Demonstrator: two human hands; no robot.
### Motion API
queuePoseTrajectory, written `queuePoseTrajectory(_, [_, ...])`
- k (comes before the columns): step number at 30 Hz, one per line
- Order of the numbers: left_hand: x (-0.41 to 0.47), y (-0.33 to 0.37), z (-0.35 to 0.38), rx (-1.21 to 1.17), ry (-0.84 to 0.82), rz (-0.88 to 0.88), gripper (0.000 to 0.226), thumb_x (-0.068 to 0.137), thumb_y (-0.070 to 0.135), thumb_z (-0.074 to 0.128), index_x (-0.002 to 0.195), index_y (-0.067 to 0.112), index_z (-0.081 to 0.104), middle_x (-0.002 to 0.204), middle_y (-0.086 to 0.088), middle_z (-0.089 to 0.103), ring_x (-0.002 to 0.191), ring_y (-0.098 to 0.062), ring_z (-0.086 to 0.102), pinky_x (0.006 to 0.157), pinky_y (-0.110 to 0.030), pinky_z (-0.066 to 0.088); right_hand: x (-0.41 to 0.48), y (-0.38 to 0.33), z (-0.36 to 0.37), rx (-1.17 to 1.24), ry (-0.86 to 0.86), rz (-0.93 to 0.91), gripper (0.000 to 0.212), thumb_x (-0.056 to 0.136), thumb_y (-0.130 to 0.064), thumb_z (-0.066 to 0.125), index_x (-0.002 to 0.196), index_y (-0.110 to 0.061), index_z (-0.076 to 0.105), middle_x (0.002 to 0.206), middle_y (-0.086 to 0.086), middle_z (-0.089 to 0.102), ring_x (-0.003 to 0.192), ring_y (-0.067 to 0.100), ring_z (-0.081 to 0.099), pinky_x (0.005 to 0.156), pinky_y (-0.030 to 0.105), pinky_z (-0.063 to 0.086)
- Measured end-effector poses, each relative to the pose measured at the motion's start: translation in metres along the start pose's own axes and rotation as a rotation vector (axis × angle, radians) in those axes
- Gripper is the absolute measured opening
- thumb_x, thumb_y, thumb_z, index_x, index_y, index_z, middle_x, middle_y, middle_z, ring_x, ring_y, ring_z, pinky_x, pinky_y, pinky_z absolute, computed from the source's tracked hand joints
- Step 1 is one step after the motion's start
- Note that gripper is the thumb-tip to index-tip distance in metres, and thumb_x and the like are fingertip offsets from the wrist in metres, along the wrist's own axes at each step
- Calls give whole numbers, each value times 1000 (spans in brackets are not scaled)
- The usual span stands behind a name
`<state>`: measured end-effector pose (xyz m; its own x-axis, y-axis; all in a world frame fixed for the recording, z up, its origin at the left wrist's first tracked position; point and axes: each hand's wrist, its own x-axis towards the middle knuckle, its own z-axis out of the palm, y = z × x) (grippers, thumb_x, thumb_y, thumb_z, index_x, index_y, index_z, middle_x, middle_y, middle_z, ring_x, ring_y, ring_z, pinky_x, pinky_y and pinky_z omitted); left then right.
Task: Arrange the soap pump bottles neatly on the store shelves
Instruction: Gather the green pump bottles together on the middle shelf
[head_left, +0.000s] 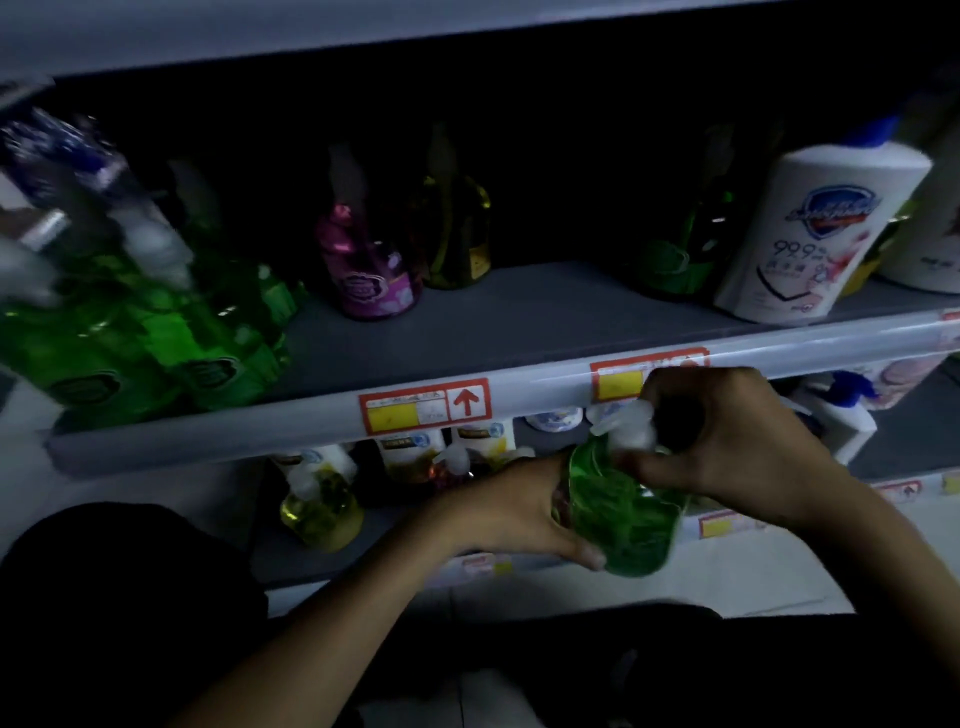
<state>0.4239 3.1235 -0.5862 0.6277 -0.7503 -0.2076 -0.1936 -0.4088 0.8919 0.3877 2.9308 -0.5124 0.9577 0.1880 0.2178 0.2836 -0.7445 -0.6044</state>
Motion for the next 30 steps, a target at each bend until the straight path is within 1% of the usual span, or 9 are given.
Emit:
queuePoseTrajectory(4, [-42, 27, -33, -48, 84, 46, 64, 74, 16, 81, 129, 31, 51, 130, 12, 60, 120, 0, 55, 104, -27, 44, 19, -38, -3, 301, 72, -76, 34, 71, -26, 84, 61, -21, 52, 53, -5, 50, 51, 2, 45, 49, 17, 35])
queuePoseTrajectory(7, [-66, 34, -53, -197, 251, 54, 58, 72, 32, 82, 123, 35, 54, 130, 5, 62, 122, -10, 56, 104, -40, 45, 42, -62, 4, 507, 168, -130, 33, 75, -25, 80, 63, -21, 49, 57, -6, 44, 56, 4, 43, 54, 18, 35])
queuePoseTrajectory(11, [-87, 33, -69, -273, 472, 76, 73, 60, 46, 85, 124, 33, 54, 127, 7, 63, 121, -15, 57, 104, -49, 43, 76, -86, 18, 650, 229, -177, 33, 83, -25, 73, 63, -20, 47, 63, 10, 40, 61, 19, 42, 59, 30, 34])
queuePoseTrajectory(16, [-91, 32, -79, -130, 675, 90, 68, 67, 19, 86, 116, 46, 48, 107, 13, 70, 103, -6, 66, 91, -33, 54, 110, -109, 41, 722, 241, -200, 34, 90, -22, 66, 74, 3, 48, 68, 6, 35, 63, 14, 38, 59, 28, 33])
queuePoseTrajectory(19, [-94, 37, -85, 89, 909, 38, 71, 68, 33, 82, 124, 52, 42, 78, 3, 68, 86, -14, 67, 64, -11, 45, 121, -118, 54, 696, 272, -217, 21, 89, -21, 66, 77, -9, 55, 69, -4, 39, 63, 4, 41, 59, 18, 35])
queuePoseTrajectory(21, [-95, 36, -90, 159, 1026, -3, 87, 67, 42, 80, 138, 49, 31, 102, -8, 67, 98, -27, 63, 66, -21, 46, 127, -125, 64, 674, 290, -219, 19, 87, -22, 68, 75, -23, 54, 69, -10, 39, 63, 0, 41, 60, 15, 36])
queuePoseTrajectory(24, [-94, 36, -89, 249, 1134, -29, 105, 64, 46, 82, 145, 46, 15, 143, 6, 45, 126, -12, 47, 91, -30, 48, 131, -138, 81, 672, 286, -224, 16, 84, -24, 72, 78, -21, 58, 68, -9, 38, 62, 2, 39, 59, 19, 36])
queuePoseTrajectory(28, [-92, 31, -87, 375, 1249, -75, 99, 68, 48, 79, 142, 45, 13, 142, 3, 48, 123, -20, 52, 86, -36, 52, 136, -143, 80, 690, 142, -205, 16, 82, -25, 73, 89, -11, 68, 70, -1, 48, 67, 8, 51, 64, 23, 44])
queuePoseTrajectory(30, [-91, 31, -89, 374, 1267, -88, 96, 67, 49, 78, 141, 44, 17, 137, 1, 52, 118, -21, 55, 84, -39, 53, 141, -135, 67, 964, 6, -131, 12, 81, -18, 64, 87, -10, 71, 72, 4, 62, 72, 14, 62, 71, 28, 49])
